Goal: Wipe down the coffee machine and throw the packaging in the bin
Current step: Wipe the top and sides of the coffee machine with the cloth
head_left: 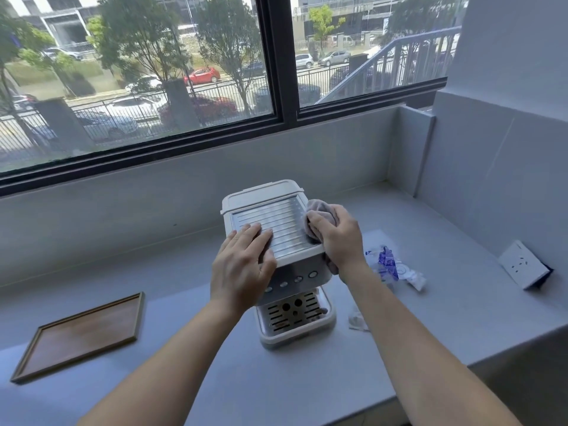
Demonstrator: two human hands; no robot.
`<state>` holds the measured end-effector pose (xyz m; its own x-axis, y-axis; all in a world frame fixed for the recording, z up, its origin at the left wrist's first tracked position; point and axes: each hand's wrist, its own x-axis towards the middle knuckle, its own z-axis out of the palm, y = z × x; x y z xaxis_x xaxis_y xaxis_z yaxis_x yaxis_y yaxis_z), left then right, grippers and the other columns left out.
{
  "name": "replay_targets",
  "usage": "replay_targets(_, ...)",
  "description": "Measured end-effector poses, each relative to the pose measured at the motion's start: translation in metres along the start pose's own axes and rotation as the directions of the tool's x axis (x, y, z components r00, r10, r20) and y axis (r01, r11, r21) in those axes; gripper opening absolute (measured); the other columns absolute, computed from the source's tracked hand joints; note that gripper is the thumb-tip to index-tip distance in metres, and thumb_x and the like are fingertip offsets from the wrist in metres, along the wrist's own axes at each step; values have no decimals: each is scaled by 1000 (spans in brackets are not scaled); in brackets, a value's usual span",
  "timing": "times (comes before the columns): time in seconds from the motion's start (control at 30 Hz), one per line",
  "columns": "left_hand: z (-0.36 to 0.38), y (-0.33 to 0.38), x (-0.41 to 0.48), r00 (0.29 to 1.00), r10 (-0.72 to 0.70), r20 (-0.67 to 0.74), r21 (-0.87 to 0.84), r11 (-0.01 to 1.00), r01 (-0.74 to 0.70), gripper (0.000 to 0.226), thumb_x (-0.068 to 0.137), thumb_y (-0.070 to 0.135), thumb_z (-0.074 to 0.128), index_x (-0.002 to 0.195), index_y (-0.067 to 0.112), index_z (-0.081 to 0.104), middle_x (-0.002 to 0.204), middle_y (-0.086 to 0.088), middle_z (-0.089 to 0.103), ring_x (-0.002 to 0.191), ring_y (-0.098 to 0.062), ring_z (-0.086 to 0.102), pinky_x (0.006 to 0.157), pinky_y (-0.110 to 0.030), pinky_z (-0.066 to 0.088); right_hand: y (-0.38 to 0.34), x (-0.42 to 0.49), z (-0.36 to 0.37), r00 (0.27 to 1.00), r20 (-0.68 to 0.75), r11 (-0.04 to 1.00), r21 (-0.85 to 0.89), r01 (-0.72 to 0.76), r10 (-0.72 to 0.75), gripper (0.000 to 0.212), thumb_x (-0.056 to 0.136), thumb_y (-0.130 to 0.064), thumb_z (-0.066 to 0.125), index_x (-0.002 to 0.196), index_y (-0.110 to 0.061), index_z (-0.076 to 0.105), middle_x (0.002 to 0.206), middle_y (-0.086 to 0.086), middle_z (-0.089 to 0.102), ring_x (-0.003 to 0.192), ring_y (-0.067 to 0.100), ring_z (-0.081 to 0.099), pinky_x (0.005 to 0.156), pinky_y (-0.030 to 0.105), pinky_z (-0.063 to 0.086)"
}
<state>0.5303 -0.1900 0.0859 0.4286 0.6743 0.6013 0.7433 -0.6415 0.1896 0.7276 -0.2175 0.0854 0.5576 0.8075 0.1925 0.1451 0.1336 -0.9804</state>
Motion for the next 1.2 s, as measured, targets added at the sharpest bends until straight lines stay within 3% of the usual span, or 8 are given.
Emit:
replay_targets(0.17, -2, 1, -1, 999, -24, 23, -22, 999, 24, 31, 90, 26, 43, 114, 19, 63, 122, 0, 62, 115, -20, 52, 111, -20, 20, 24, -19, -1, 977, -25, 913, 360, -190, 213, 23, 87, -29, 51, 79, -16, 68, 85, -6, 73, 80, 8, 63, 76, 46, 48)
replay_targets(0.3, -2, 1, -2, 997, -54, 59, -28, 998, 56, 40, 93, 27, 38, 121, 18, 65, 132, -1, 61, 125, -21, 51, 114, -32, 27, 32, -41, 1, 974, -214, 995, 75, -61, 76, 28, 83, -46, 33, 74, -35, 58, 70, -20, 62, 66, -1, 54, 63, 33, 42)
replay_targets(0.47, -2, 2, -1, 997, -61, 48, -35, 997, 63, 41, 91, 28, 40, 120, 18, 67, 132, -2, 62, 125, -22, 52, 114, -34, 29, -12, 28, -2, 994, 111, 978, -205, 26, -3, 18, 82, -38, 55, 90, -34, 70, 88, -15, 72, 88, 6, 64, 76, 31, 51)
replay_targets(0.6, -1, 0, -1, 997, -55, 48, -38, 998, 56, 43, 92, 30, 39, 122, 18, 67, 133, -4, 62, 126, -23, 53, 114, -38, 33, -15, 47, 5, 984, 167, 902, -413, 122, -57, 16, 84, -28, 59, 93, -21, 71, 92, -3, 71, 90, 20, 62, 75, 34, 49)
replay_targets(0.8, 2, -1, -2, 999, -32, 7, -47, 998, 32, 39, 92, 27, 40, 118, 17, 67, 129, -4, 64, 123, -22, 54, 113, -35, 31, -1, 12, -5, 963, 161, 900, -351, 259, -214, 22, 79, -32, 54, 94, -27, 70, 98, -18, 61, 91, 4, 54, 71, 10, 37)
replay_targets(0.97, 1, 1, -2, 999, -43, 24, -38, 998, 44, 36, 93, 29, 35, 115, 21, 64, 127, 0, 62, 122, -21, 51, 113, -44, 29, 14, -30, 9, 926, -168, 923, -251, 292, -338, 21, 82, -34, 53, 98, -25, 65, 100, -11, 60, 94, 4, 54, 82, 10, 40)
replay_targets(1.1, -2, -1, 0, 993, -60, 99, -72, 995, 67, 32, 94, 34, 31, 111, 25, 57, 122, 6, 55, 119, -16, 45, 106, -55, 32, 26, -50, 31, 895, -440, 997, -33, 71, -78, 41, 84, -46, 43, 101, -11, 58, 100, 8, 61, 96, 25, 56, 85, 44, 49)
replay_targets(1.2, -5, -5, 2, 984, -41, 171, -93, 994, 57, 35, 94, 36, 28, 111, 24, 56, 121, 6, 52, 118, -18, 43, 107, -55, 31, 20, -57, 48, 803, -595, 996, 84, 8, 44, 49, 85, -49, 41, 109, -11, 60, 106, 8, 64, 101, 26, 58, 89, 40, 48)
